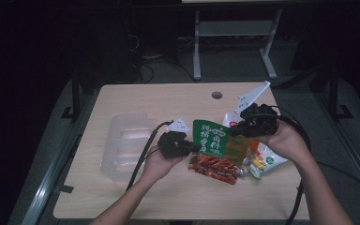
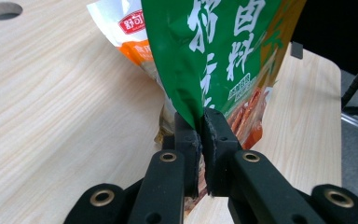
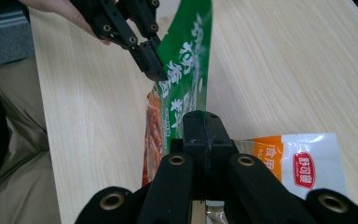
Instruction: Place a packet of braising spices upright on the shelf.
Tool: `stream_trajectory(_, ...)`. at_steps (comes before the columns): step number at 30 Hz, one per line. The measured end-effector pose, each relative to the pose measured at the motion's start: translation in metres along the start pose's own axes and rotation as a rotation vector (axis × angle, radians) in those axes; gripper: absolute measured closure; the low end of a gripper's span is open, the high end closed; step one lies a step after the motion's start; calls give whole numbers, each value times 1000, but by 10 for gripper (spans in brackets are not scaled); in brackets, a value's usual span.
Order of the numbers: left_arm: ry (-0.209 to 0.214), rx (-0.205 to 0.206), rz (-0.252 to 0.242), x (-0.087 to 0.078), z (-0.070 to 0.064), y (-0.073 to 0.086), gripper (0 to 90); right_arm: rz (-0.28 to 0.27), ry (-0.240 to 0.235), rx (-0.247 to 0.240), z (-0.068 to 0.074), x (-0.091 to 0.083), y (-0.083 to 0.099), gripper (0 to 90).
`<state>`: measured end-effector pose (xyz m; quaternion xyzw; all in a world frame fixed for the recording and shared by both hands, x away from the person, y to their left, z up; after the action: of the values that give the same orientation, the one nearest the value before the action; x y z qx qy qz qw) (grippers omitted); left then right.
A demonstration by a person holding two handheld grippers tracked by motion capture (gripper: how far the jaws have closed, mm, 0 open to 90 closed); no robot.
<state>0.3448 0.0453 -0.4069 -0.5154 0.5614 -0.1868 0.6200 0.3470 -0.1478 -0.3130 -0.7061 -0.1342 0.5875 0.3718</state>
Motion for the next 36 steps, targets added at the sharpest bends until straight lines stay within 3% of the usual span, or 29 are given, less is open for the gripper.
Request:
stream_trajectory(5, -16, 51, 2, -1, -5, 0, 870, -20, -4, 36, -2, -2, 5, 890)
stream_trajectory(8, -27, 72, 1, -2, -7, 0, 876, -29, -4, 52, -3, -2, 8, 834)
stream_trajectory(12, -33, 87, -3, -4, -9, 2, 880, -42, -3, 92, -5, -2, 13, 688)
stream_trajectory(15, -36, 90, -3, -6, -9, 3, 880, -80, -7, 157, -8, -4, 18, 549)
stream_trajectory(20, -42, 91, -5, -7, -9, 5, 882, -118, 0, 216, -10, -2, 30, 437)
stream_trajectory(29, -55, 116, -1, -8, -10, 6, 881, -168, 21, 247, -7, 0, 55, 380)
stream_trajectory(36, -62, 104, -3, -8, -11, 6, 881, -199, 20, 281, -3, 13, 75, 359)
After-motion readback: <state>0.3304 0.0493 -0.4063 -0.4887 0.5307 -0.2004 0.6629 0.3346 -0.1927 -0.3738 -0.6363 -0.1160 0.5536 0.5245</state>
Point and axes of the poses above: each handheld gripper's, and its own axes: x roughly forward along the jaws, y roughly out of its underside, z roughly to its left, the point moved 5 cm from there along x, roughly forward along the jaws, and after that the axes turned 7 degrees about -z, right-handed, at the moved point
